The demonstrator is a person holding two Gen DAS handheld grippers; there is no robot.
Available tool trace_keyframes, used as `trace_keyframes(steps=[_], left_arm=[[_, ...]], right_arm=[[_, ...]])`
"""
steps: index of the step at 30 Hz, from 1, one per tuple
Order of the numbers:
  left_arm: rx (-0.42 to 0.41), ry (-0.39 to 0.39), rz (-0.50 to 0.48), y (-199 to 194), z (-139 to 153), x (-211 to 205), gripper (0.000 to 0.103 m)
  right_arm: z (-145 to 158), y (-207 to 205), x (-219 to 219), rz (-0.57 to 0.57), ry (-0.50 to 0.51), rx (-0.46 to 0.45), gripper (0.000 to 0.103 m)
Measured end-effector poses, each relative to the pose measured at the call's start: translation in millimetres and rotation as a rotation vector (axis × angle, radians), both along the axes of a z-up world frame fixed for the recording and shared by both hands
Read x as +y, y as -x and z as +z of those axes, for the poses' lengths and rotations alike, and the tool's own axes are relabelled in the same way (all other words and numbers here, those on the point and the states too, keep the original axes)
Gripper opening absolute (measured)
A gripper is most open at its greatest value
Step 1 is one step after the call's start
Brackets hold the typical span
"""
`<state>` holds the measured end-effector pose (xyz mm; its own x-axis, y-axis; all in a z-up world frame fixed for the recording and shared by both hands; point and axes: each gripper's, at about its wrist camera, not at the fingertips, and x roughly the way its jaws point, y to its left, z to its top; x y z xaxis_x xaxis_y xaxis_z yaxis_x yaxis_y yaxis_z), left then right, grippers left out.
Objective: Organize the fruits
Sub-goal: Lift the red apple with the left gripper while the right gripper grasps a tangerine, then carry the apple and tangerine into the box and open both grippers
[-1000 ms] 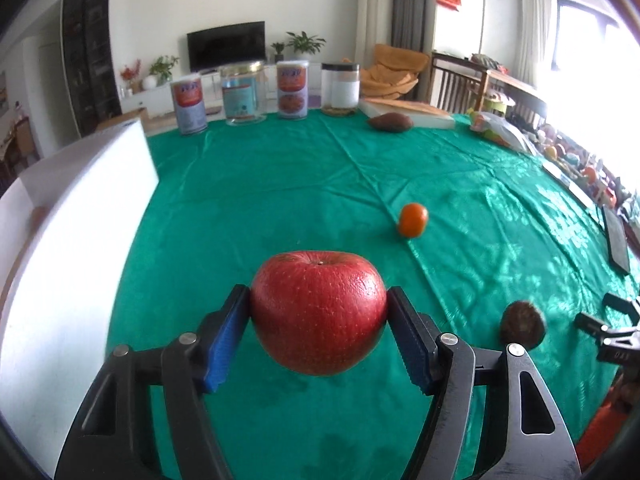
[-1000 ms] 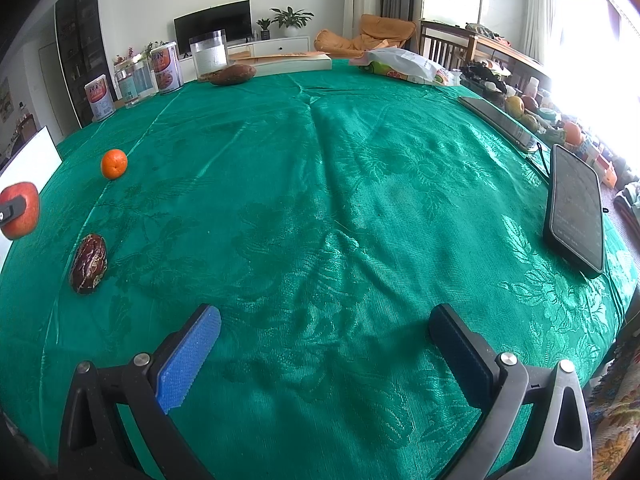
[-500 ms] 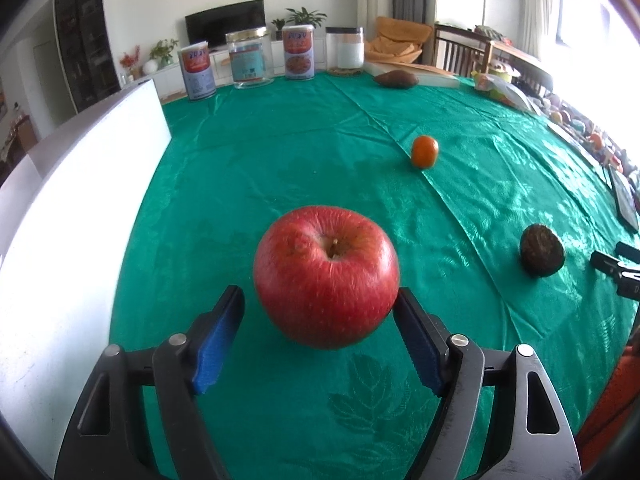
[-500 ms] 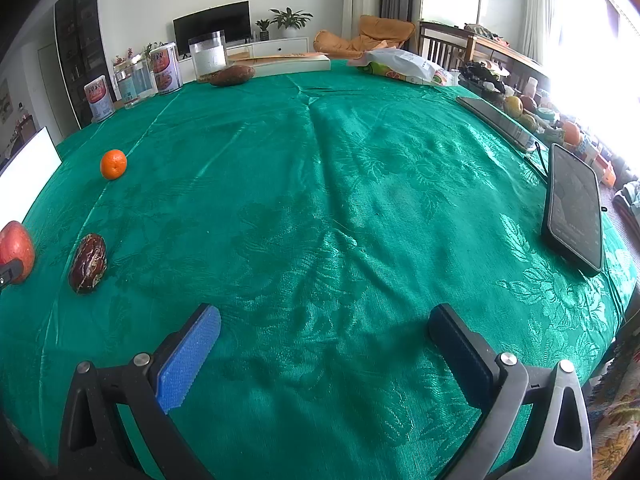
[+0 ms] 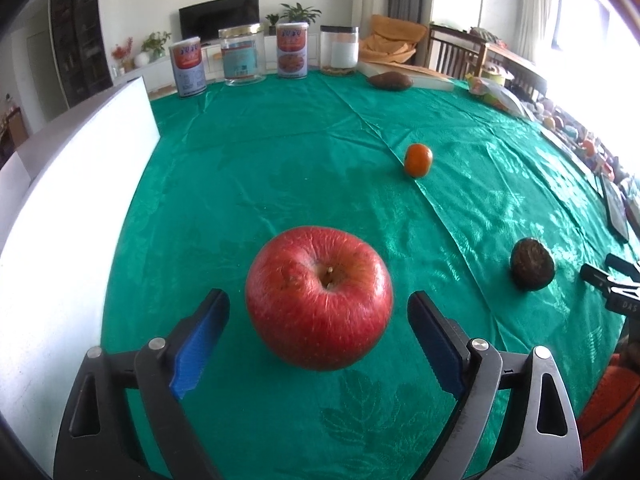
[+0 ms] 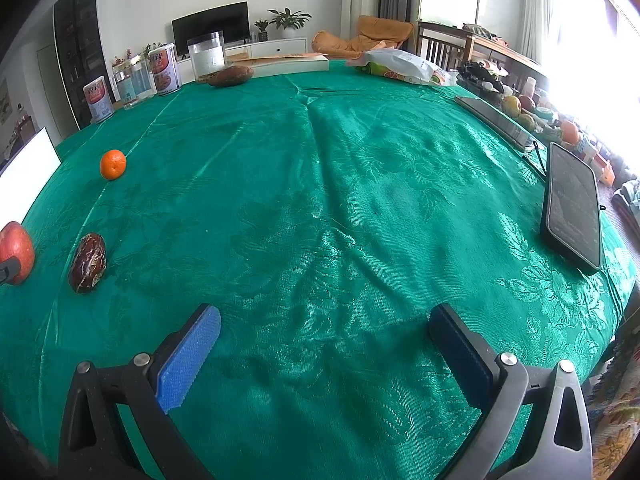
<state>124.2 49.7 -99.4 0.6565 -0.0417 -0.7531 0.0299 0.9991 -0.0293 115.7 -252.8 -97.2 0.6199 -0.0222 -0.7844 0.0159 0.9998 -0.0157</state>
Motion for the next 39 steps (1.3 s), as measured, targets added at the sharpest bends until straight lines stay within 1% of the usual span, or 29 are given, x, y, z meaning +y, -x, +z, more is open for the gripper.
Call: trace_keyframes(steps=[1,2,5,6,8,9,10,11,12,14,16,18,19,20,21,22,23,25,27,30,32,33,34,36,39], left_arm=[[-0.009,0.004,0.003,-1,2,0,0.086],[-0.016,0.012,0.003,-2,3,2,0.072],[-0.030,0.056,0.009,-2,3,9,0.072],[-0.034,0.064,0.009,0,3,11,0.071],[-0.034,0.072,0.015,3,3,13,0.071],[-0.030,0.085,0.019,5,3,15,0.071],[-0.025,0.100,0.023,8,4,17,0.071],[-0.020,0.115,0.027,9,5,19,0.071],[-0.016,0.130,0.032,12,6,22,0.071],[-0.013,0.157,0.046,17,10,27,0.071],[-0.014,0.192,0.064,23,16,33,0.071],[-0.017,0.223,0.079,28,24,41,0.071],[-0.020,0.231,0.084,31,28,44,0.071],[-0.025,0.236,0.088,34,32,47,0.071],[-0.030,0.239,0.092,37,35,49,0.071],[-0.033,0.244,0.095,39,39,52,0.071],[-0.034,0.250,0.097,41,42,54,0.071],[-0.030,0.268,0.100,45,48,58,0.071],[-0.030,0.307,0.091,49,56,62,0.071],[-0.034,0.385,0.072,60,73,71,0.071],[-0.031,0.469,0.063,71,91,81,0.071],[-0.040,0.507,0.055,78,103,87,0.071],[-0.056,0.527,0.052,86,116,94,0.071],[-0.103,0.535,0.066,103,142,111,0.071],[-0.155,0.545,0.143,123,169,151,0.071]], right_arm=[[1,1,0,0.001,0.000,0.007,0.103],[4,3,0,0.006,-0.002,-0.002,0.103],[28,9,11,0.032,0.025,-0.072,0.103],[37,5,18,0.049,0.014,-0.079,0.103],[53,-13,43,0.136,-0.027,-0.044,0.102],[60,-26,58,0.186,-0.075,-0.019,0.098],[68,-39,74,0.239,-0.146,0.006,0.094],[75,-55,92,0.288,-0.207,0.030,0.086],[78,-73,111,0.323,-0.242,0.059,0.083],[72,-113,148,0.355,-0.267,0.131,0.083],[51,-147,178,0.351,-0.239,0.204,0.078],[28,-172,197,0.329,-0.205,0.266,0.065],[18,-178,201,0.317,-0.195,0.282,0.062],[10,-182,204,0.304,-0.193,0.288,0.055],[10,-184,206,0.294,-0.187,0.257,0.050],[10,-185,208,0.294,-0.182,0.244,0.042],[10,-184,208,0.289,-0.186,0.245,0.028],[15,-176,208,0.289,-0.201,0.229,0.028],[28,-162,207,0.309,-0.217,0.200,0.028],[59,-129,210,0.358,-0.301,0.158,0.028],[83,-111,220,0.408,-0.373,0.147,0.028],[93,-104,229,0.439,-0.404,0.145,0.028],[104,-95,242,0.479,-0.432,0.143,0.028],[124,-79,272,0.568,-0.476,0.136,0.028],[145,-57,327,0.709,-0.523,0.148,0.028]])
